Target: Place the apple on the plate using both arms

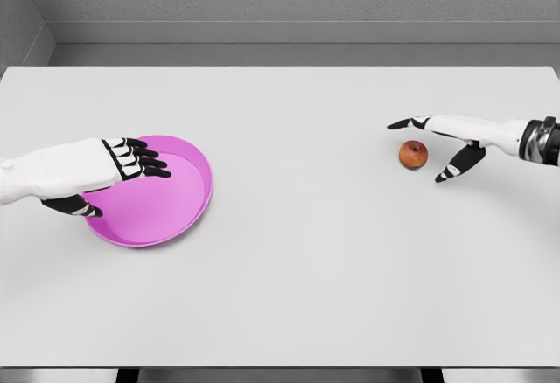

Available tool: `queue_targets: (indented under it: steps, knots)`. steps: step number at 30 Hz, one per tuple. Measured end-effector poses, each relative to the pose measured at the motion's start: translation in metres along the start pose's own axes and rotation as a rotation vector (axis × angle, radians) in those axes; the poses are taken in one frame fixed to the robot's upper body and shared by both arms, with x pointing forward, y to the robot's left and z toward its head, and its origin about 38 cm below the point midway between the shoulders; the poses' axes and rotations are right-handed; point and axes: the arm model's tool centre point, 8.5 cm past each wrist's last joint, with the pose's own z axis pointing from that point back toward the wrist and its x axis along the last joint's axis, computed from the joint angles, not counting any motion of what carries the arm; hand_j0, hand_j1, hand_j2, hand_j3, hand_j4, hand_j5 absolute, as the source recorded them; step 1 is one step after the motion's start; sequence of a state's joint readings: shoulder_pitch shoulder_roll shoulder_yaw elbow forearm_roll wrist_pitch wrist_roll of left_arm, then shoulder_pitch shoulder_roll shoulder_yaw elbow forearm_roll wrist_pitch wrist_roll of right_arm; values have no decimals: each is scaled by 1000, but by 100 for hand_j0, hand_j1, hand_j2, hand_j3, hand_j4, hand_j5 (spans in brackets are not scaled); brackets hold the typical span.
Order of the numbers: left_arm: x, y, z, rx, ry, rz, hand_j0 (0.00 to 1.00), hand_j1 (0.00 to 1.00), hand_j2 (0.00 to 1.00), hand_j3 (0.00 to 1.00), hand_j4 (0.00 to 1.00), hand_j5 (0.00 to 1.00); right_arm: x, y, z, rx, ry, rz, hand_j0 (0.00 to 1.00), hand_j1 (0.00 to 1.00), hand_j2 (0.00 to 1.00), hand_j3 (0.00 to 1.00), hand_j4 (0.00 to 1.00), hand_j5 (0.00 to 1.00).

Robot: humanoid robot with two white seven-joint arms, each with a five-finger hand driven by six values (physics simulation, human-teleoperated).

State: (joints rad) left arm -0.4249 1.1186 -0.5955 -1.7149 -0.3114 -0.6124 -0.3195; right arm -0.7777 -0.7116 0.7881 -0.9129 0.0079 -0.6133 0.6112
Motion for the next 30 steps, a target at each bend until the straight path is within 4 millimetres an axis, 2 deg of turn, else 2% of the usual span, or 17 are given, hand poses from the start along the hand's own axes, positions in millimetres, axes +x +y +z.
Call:
queue_targets:
  steps: [15,21,25,30]
  knots:
    - [0,1,0,1,0,-1,100,100,100,100,100,100,-3,-1,-10,7,20,1,100,100,100,100,100,100]
    - [0,1,0,0,0,-1,100,100,100,100,100,100,0,-8,-13,1,14,13,100,100,100,100,100,100]
    - [0,1,0,0,0,-1,100,100,100,100,100,100,2,-6,-15,3,8,13,92,92,92,92,92,92]
    - [0,0,0,-1,0,-1,100,100,100,100,100,100,2,-6,-17,4,7,12,92,92,92,92,92,92]
